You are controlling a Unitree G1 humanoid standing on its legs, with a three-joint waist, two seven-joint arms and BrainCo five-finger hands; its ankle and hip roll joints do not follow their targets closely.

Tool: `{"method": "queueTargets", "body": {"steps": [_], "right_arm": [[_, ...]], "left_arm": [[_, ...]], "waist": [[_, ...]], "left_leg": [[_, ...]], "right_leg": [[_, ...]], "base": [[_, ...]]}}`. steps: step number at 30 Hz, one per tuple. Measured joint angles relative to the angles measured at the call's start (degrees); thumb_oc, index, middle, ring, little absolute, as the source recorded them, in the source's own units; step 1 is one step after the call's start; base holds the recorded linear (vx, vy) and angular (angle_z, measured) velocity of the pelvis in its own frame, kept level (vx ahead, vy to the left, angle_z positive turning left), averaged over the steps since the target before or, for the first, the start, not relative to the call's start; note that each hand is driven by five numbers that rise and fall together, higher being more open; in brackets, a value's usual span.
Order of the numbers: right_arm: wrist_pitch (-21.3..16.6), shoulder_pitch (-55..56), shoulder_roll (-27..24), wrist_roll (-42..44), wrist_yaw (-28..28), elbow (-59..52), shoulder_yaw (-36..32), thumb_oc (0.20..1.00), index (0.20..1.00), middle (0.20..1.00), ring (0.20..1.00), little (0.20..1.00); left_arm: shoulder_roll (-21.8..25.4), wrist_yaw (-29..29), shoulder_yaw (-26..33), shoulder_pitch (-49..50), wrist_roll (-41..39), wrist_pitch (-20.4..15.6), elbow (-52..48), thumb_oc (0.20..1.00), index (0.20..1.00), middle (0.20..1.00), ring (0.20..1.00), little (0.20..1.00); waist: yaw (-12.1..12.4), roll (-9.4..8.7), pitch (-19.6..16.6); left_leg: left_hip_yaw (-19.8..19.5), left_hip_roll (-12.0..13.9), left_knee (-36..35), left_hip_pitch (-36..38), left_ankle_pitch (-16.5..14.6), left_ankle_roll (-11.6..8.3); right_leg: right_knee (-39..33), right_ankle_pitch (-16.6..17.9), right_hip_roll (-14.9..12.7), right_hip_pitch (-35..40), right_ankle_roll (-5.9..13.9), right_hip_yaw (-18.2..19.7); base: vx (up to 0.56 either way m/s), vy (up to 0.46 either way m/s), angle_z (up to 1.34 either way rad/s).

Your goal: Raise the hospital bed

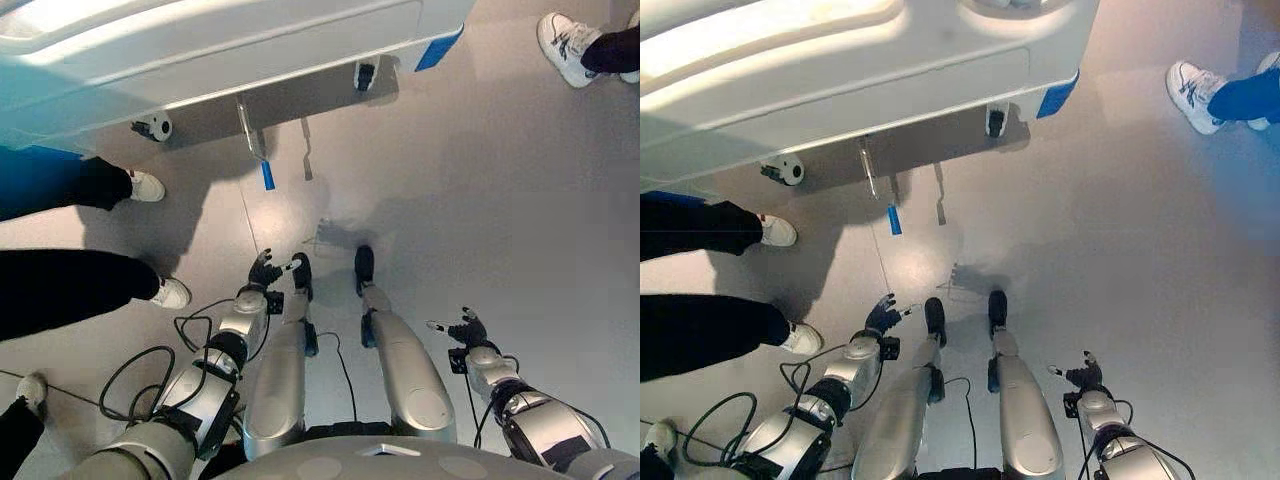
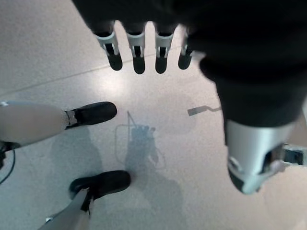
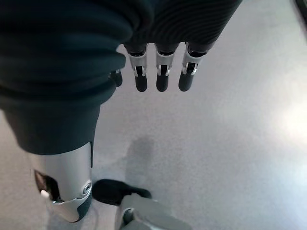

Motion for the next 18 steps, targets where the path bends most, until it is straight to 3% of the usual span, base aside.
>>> {"method": "queueTargets", "body": {"steps": [12, 18], "right_arm": [[-1.4, -0.5, -0.5, 1.8, -2.8, -6.5, 1.4, 1.000, 1.000, 1.000, 1.000, 1.000], [-2.2, -0.7, -1.1, 2.7, -3.7, -9.2, 2.3, 1.000, 1.000, 1.000, 1.000, 1.000]], "left_arm": [[2.6, 2.5, -1.5, -9.6, -4.4, 0.1, -0.9, 1.000, 1.000, 1.000, 1.000, 1.000], [5.3, 3.2, -0.5, -12.6, -6.3, 0.2, -1.1, 1.000, 1.000, 1.000, 1.000, 1.000]], "waist": [[-1.7, -0.22, 0.4], [-2.0, -0.28, 0.4]], "left_leg": [[1.3, -0.5, -1.3, -11.9, 1.9, 0.65], [1.7, -0.5, -1.3, -13.0, 1.8, 0.62]], "right_leg": [[1.0, 1.6, -0.2, -13.5, 0.17, 1.3], [1.2, 1.7, -0.2, -15.1, 0.22, 2.4]], "base": [[0.01, 0.013, -0.04], [0.03, 0.018, -0.09]]}}
